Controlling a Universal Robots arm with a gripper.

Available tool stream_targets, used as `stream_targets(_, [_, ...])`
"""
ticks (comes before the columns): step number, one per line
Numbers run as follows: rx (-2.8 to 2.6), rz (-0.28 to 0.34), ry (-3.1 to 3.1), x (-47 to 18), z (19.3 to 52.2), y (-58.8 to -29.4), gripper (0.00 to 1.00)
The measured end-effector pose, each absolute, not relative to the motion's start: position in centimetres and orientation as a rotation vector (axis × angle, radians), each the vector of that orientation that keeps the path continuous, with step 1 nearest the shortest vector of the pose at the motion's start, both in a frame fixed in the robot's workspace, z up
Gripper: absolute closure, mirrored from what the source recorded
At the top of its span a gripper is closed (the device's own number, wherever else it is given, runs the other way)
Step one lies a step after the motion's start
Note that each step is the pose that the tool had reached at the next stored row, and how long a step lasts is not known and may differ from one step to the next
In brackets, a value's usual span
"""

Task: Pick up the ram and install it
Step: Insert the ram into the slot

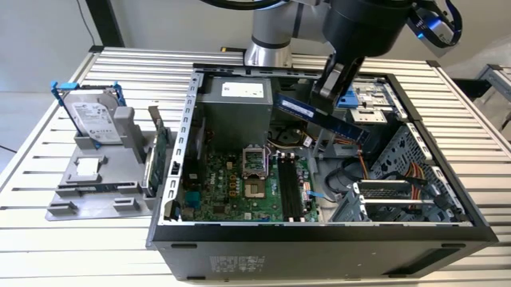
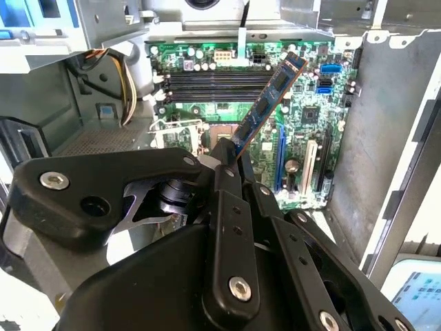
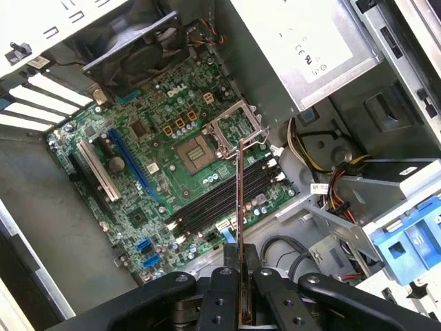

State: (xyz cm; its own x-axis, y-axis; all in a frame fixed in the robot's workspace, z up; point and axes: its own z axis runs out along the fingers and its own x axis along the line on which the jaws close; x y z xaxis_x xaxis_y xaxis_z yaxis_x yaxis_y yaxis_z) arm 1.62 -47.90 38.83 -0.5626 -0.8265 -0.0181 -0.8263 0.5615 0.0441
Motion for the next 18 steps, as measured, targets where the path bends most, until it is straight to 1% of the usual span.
stream_targets(18, [1.348, -0.075, -2.833, 1.75, 38.83, -48.32, 1.0])
